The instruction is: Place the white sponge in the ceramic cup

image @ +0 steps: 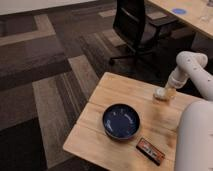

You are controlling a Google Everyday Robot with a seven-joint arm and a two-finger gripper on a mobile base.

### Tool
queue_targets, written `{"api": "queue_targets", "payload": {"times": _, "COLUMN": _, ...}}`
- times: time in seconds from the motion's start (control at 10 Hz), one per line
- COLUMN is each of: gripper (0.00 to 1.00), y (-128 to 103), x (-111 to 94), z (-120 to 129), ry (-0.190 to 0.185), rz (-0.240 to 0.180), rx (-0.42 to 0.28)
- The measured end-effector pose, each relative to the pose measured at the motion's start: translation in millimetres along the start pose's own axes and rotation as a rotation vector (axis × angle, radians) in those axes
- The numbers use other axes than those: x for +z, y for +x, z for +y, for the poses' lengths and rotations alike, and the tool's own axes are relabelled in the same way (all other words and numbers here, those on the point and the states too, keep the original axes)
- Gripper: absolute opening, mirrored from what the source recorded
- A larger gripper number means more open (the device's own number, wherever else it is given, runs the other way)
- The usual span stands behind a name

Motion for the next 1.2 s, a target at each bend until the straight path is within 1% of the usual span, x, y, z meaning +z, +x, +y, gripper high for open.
{"api": "queue_targets", "payload": {"times": 0.1, "gripper": 0.00, "y": -1.1, "x": -21.2, "z": -3.5, "ry": 0.007, "rz": 0.005, "rx": -0.007}}
{"api": "queue_targets", "payload": {"times": 0.2, "gripper": 0.00, "y": -0.3, "x": -35.2, "z": -5.5, "ry": 0.011, "rz": 0.012, "rx": -0.008}}
{"api": "queue_targets", "payload": {"times": 0.3, "gripper": 0.00, "y": 1.2, "x": -57.5, "z": -6.1, "ry": 0.012, "rz": 0.039, "rx": -0.007}}
{"api": "queue_targets", "payload": {"times": 0.4, "gripper": 0.00, "y": 1.2, "x": -67.8, "z": -5.2, "ry": 0.012, "rz": 0.051, "rx": 0.000}}
{"api": "queue_targets", "payload": {"times": 0.5, "gripper": 0.00, "y": 4.3, "x": -82.5, "z": -2.2, "ry": 0.015, "rz": 0.080, "rx": 0.007}}
{"api": "queue_targets", "payload": {"times": 0.6, "gripper": 0.00, "y": 10.1, "x": -103.4, "z": 4.6, "ry": 0.020, "rz": 0.136, "rx": 0.003}}
{"api": "queue_targets", "payload": {"times": 0.7, "gripper": 0.00, "y": 20.3, "x": -115.6, "z": 13.6, "ry": 0.014, "rz": 0.178, "rx": 0.011}}
{"api": "queue_targets", "payload": {"times": 0.8, "gripper": 0.00, "y": 35.0, "x": -127.1, "z": 28.5, "ry": -0.004, "rz": 0.230, "rx": 0.029}}
{"api": "queue_targets", "payload": {"times": 0.9, "gripper": 0.00, "y": 47.8, "x": -138.6, "z": 37.7, "ry": -0.004, "rz": 0.258, "rx": 0.062}}
{"api": "queue_targets", "payload": {"times": 1.0, "gripper": 0.00, "y": 58.6, "x": -144.4, "z": 47.2, "ry": -0.015, "rz": 0.276, "rx": 0.099}}
{"api": "queue_targets", "payload": {"times": 1.2, "gripper": 0.00, "y": 59.9, "x": -146.1, "z": 50.1, "ry": -0.019, "rz": 0.283, "rx": 0.110}}
